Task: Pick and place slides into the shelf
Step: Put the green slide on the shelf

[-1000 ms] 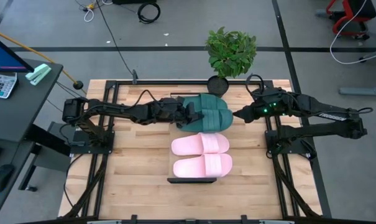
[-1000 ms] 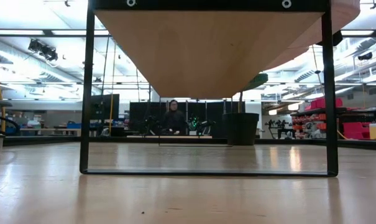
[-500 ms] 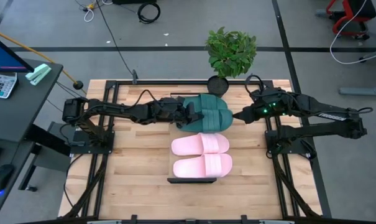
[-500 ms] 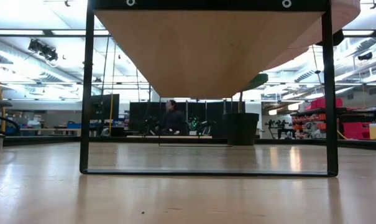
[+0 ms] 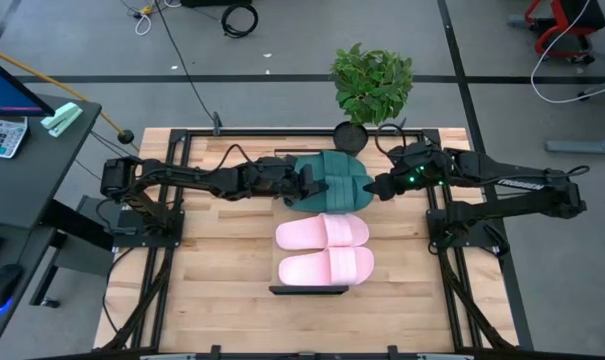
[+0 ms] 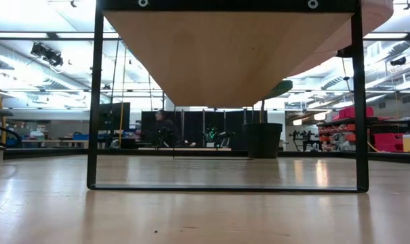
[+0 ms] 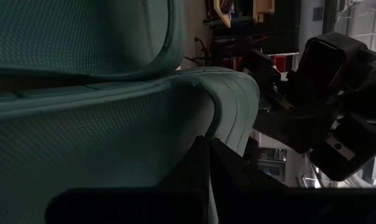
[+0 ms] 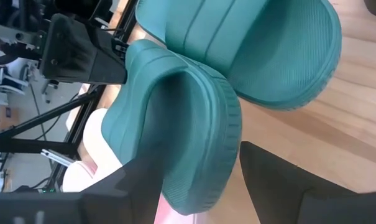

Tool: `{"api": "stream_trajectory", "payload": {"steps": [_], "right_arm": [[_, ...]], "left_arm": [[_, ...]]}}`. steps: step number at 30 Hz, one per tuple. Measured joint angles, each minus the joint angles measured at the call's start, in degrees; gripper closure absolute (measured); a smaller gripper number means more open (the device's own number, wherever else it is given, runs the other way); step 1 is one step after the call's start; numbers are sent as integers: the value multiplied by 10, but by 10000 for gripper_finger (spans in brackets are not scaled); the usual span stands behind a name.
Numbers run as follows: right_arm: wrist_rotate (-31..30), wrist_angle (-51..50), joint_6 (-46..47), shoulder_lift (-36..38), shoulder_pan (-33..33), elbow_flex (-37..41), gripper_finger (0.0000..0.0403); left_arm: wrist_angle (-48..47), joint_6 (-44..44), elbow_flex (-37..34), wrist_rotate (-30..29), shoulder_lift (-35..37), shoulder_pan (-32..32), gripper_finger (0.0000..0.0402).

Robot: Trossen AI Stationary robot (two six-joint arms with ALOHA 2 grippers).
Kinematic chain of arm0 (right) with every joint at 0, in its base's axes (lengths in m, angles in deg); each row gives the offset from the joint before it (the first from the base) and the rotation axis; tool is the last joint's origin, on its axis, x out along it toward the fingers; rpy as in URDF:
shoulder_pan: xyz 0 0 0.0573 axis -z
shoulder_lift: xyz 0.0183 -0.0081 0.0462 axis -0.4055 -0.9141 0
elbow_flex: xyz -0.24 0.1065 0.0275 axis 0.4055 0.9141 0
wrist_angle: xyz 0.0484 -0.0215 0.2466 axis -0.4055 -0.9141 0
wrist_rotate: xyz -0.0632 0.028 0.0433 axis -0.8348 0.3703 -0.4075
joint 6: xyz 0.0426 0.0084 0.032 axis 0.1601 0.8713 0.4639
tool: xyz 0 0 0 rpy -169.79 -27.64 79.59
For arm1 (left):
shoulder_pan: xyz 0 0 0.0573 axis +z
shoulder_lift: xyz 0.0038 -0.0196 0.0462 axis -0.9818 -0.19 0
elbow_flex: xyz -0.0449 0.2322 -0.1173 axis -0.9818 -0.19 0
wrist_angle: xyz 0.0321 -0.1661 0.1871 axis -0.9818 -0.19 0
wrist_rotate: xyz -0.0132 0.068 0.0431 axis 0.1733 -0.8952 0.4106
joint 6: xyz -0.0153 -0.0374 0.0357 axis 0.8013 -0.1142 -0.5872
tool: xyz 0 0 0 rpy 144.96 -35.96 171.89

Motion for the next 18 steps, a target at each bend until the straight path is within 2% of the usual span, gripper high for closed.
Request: {"api": "stream_trajectory", "payload": {"steps": [4,18], "right_arm": [[0,2,-1,0,0,0,186],[0,1,-4,0,0,0,186]], "left_arm": [[13,-14,-1,0,0,0,384],[31,-13,-1,4,-1,0,250]]}}
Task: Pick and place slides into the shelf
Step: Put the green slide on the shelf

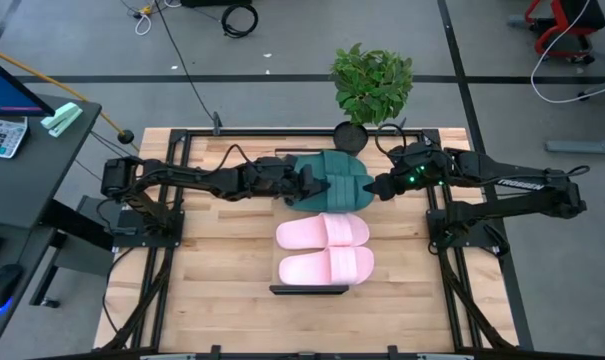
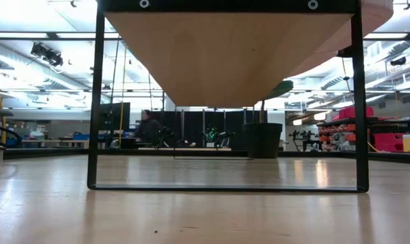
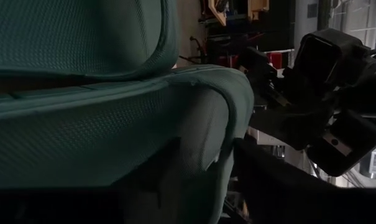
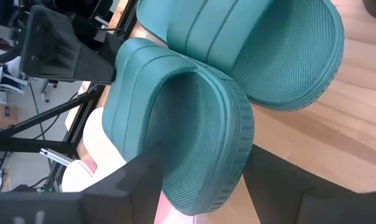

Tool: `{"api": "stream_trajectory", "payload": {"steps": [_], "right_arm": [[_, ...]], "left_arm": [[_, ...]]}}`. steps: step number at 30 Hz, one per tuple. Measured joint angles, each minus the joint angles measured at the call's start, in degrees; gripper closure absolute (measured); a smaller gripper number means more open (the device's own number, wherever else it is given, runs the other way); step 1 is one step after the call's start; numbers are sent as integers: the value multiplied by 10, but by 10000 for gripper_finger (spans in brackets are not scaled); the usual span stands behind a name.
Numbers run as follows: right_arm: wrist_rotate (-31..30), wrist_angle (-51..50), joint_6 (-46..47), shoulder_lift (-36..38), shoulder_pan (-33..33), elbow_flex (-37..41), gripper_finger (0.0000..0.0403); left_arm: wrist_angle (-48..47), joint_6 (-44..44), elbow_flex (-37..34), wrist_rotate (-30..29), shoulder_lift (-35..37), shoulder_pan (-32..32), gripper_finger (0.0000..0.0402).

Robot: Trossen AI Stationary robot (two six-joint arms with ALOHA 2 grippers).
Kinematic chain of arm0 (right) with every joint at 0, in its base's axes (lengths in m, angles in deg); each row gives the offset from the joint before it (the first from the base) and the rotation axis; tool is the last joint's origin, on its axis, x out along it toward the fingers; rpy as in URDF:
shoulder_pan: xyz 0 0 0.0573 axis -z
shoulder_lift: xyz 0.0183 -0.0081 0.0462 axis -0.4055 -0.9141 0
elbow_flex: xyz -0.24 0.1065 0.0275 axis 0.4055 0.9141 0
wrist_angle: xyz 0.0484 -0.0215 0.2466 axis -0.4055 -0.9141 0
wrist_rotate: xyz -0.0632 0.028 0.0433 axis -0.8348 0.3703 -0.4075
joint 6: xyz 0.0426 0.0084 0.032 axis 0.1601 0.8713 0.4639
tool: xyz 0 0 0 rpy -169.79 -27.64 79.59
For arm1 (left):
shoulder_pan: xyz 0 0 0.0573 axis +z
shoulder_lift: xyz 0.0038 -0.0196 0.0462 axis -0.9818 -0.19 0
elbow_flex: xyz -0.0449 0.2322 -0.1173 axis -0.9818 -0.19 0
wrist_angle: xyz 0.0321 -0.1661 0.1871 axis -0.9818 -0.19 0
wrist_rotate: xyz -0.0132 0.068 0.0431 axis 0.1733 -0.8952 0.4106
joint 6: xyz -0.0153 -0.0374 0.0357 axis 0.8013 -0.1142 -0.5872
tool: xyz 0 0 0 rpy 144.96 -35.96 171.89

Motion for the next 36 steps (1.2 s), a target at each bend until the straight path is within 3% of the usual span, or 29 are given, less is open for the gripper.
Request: {"api": "stream_trajectory", "payload": {"steps": [9,19,31,36], "right_arm": [[0,-1,-5,0,0,0,186],[0,0,-5,0,0,0,186],[0,-4,-5,0,0,0,186],[0,-5,-5,0,0,0,186]], "left_arm": [[30,-11,0,2,1,1,170],[26,-8,-1,2,12,-3,114],[-46,-2,-1,8,71,-3,131],[-154,-29,0,11,121,-2,139]]}}
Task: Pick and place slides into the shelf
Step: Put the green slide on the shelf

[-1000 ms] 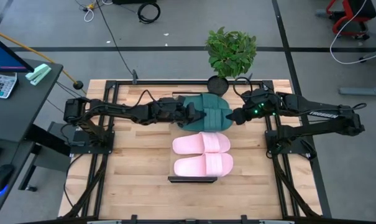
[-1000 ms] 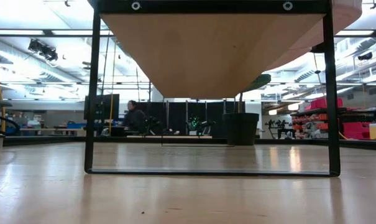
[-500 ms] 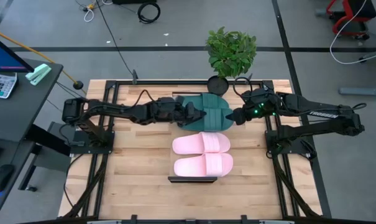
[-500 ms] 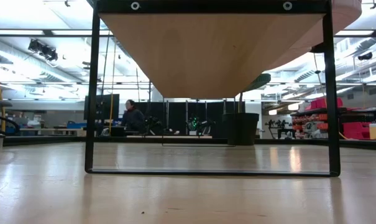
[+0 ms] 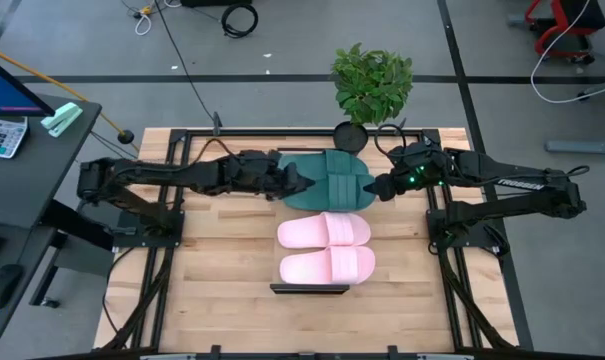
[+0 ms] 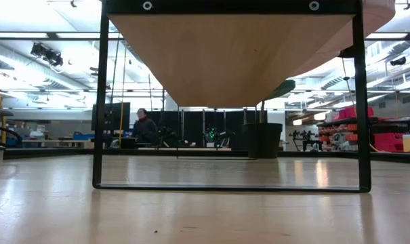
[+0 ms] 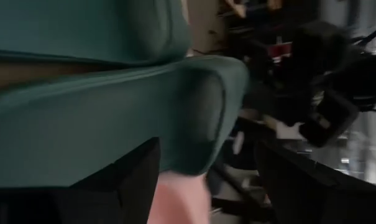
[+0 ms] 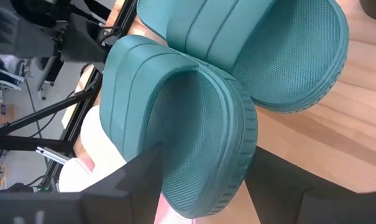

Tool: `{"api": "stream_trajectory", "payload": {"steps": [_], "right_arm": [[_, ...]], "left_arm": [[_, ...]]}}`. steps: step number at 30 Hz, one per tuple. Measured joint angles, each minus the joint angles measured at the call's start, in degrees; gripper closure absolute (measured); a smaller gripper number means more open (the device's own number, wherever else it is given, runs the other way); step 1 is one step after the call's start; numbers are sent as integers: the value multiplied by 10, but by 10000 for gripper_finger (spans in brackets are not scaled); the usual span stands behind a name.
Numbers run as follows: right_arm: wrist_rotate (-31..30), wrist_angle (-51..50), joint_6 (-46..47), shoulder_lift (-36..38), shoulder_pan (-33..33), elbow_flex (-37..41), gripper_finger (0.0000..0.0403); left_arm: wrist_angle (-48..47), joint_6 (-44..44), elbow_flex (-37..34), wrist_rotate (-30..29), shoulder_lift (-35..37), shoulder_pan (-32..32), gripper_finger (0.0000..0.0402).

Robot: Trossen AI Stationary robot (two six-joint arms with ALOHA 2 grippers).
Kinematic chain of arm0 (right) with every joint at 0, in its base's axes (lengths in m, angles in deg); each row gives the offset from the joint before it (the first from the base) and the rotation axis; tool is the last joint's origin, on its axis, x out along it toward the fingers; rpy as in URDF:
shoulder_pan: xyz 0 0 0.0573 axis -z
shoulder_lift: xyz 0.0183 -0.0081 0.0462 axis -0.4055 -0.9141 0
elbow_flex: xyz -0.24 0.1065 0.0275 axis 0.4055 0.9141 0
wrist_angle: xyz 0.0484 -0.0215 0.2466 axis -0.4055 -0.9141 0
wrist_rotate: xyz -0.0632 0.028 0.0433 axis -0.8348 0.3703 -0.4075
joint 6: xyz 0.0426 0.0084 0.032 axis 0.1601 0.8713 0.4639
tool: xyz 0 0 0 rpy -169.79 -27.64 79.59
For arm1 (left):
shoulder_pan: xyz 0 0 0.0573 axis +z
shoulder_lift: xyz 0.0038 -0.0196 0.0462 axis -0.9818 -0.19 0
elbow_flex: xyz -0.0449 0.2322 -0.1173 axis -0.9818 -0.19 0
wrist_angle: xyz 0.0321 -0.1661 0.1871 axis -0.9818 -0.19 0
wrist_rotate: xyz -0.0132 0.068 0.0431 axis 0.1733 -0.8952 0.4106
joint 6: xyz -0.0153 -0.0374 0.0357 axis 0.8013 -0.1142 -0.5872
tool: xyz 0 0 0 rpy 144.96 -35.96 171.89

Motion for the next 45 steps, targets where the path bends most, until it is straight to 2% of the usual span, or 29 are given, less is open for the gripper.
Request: {"api": "stream_trajectory", "payload": {"steps": [4,8,13,18,23,28,45], "right_arm": [[0,-8,0,0,0,0,186],[0,-14,0,0,0,0,186],[0,-14,0,-1,0,0,204],[-1,-18,-5,-11,0,0,269],[-1,-17,-5,-16,0,0,358],[-3,-20,7,-14,0,0,359],[12,-60,38,-23,1,-1,359]], "left_arm": [[-110,-28,0,-19,57,0,143],[-235,-47,1,-83,115,3,143],[-289,-54,1,-171,164,10,150],[-292,-67,1,-216,188,11,158],[-310,-76,1,-218,197,11,170],[-347,-77,1,-225,212,11,183],[-366,-83,1,-274,262,12,208]]}}
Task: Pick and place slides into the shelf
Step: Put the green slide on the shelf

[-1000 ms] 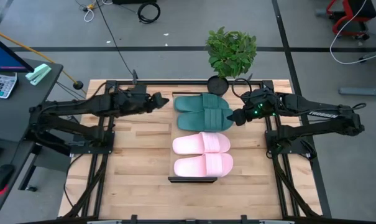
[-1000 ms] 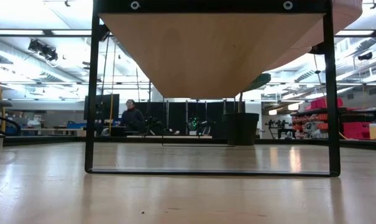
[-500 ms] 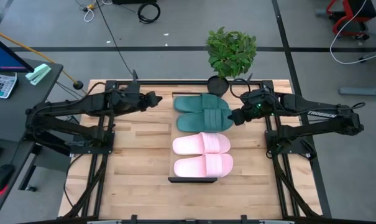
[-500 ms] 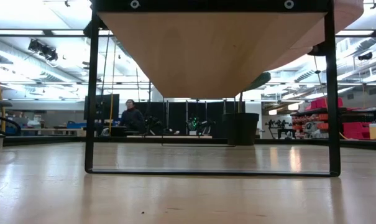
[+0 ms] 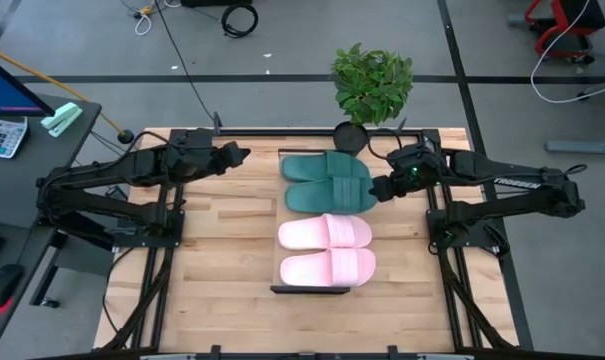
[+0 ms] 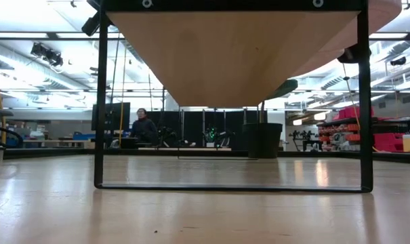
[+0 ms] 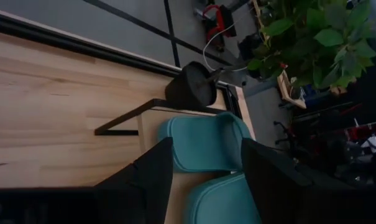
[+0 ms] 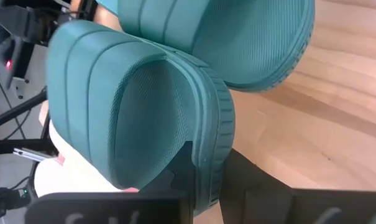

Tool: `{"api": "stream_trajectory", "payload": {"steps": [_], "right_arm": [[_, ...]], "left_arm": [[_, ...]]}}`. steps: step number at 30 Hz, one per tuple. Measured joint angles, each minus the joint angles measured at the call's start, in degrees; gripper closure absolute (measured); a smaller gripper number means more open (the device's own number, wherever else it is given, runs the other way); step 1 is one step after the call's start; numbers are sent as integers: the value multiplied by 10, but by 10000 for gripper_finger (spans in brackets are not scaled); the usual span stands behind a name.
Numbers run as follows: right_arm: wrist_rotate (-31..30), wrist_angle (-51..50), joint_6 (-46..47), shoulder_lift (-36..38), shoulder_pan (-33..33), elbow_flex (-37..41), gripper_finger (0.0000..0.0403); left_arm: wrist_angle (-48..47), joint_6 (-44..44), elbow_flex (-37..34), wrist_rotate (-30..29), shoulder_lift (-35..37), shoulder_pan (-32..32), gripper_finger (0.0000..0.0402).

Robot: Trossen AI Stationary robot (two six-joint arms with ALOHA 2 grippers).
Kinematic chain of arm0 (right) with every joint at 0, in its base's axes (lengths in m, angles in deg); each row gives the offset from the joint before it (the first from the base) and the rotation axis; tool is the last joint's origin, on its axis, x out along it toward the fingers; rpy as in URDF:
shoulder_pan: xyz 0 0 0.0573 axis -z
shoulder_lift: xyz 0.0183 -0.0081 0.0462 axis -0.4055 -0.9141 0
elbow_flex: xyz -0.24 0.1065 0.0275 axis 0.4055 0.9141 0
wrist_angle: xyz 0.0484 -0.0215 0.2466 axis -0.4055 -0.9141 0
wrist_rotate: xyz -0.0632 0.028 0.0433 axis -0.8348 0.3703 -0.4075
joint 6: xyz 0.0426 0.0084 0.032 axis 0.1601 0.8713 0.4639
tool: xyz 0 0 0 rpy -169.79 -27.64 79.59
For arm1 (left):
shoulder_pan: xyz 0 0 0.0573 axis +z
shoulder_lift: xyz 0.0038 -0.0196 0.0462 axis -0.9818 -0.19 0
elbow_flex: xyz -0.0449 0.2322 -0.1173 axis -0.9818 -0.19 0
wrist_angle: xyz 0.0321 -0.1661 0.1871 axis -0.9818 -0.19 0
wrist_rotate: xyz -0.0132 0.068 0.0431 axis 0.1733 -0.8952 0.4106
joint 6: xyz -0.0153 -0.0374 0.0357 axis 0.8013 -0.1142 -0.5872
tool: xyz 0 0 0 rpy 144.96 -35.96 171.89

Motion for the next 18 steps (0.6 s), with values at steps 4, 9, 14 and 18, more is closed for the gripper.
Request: {"api": "stream_trajectory", "payload": {"steps": [4,9,14,18], "right_arm": [[21,-3,-4,-18,0,0,359],[40,-1,-16,-33,0,0,359],[37,-3,-24,-33,0,0,359],[35,-7,-27,-34,0,0,359]], "left_arm": [[-1,-7,0,-3,1,0,209],[7,-8,0,-13,1,0,216],[32,-30,0,-21,1,0,213],[90,-69,0,-25,1,0,205]]}}
